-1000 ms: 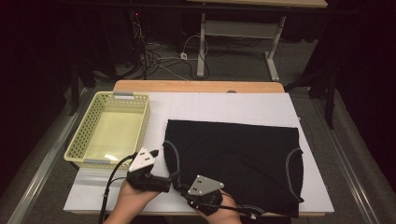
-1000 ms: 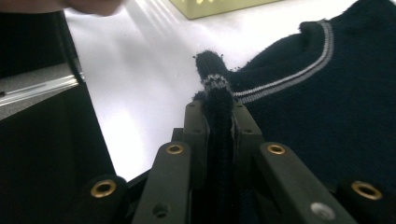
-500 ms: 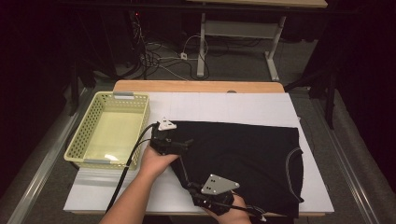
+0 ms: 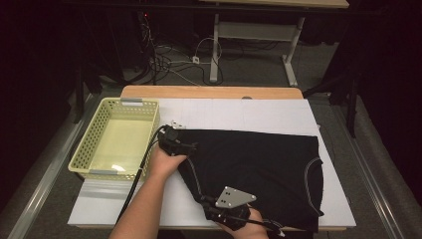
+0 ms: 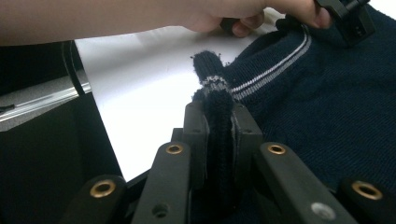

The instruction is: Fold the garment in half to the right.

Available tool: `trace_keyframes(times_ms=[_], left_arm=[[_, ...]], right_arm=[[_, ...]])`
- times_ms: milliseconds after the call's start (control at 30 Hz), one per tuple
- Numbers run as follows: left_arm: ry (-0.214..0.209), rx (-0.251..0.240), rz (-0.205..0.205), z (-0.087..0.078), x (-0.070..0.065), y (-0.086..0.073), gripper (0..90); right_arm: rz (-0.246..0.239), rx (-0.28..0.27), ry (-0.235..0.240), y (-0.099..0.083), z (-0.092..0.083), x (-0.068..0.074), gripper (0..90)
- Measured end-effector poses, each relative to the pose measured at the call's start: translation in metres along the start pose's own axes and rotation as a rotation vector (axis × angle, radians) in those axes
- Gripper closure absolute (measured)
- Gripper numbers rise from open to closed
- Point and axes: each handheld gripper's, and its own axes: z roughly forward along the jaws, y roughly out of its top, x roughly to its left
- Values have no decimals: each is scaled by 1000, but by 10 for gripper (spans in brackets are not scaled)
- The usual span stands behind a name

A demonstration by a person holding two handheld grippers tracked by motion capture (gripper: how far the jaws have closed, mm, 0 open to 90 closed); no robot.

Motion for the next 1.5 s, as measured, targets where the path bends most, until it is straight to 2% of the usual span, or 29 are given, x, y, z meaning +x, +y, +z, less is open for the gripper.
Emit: trace_keyframes(times_ms=[67, 200, 333, 467, 567, 633, 800, 967, 1067, 1167, 1233, 1300, 1500], left_arm=[[-22, 13, -7, 1, 1, 1, 63], [-19, 2, -32, -1, 3, 1, 181], [-13, -31, -66, -4, 6, -3, 399], [-34, -43, -49, -5, 5, -4, 561], [-60, -52, -22, -5, 2, -4, 685], [-59, -53, -25, -5, -1, -4, 738], [-42, -64, -20, -10, -8, 0, 772], [-76, -112, -45, -23, -11, 7, 781], [-70, -121, -17, -34, -15, 12, 781], [-66, -148, -21, -47, -18, 20, 780], [-47, -147, -10, -56, -19, 25, 781], [-22, -125, -6, -62, -19, 29, 782], [29, -121, -6, -79, -11, 27, 812]], right_arm=[[-1, 2, 2, 0, 1, 1, 811], [-4, 3, 4, 0, 2, 1, 810], [-6, 5, 4, 0, 2, 2, 810], [-7, 6, 5, 0, 2, 2, 810], [-4, 4, 3, 0, 2, 2, 810], [-9, 3, 7, 1, 1, 2, 810], [-11, -6, 2, 3, -3, 2, 810], [-14, -41, -2, 10, -13, 3, 811], [-21, -66, -2, 16, -19, 5, 811], [-29, -90, -5, 21, -25, 8, 811], [-37, -103, -5, 24, -28, 10, 811], [-46, -115, 1, 27, -29, 12, 812], [-75, -136, 28, 35, -27, 23, 812]])
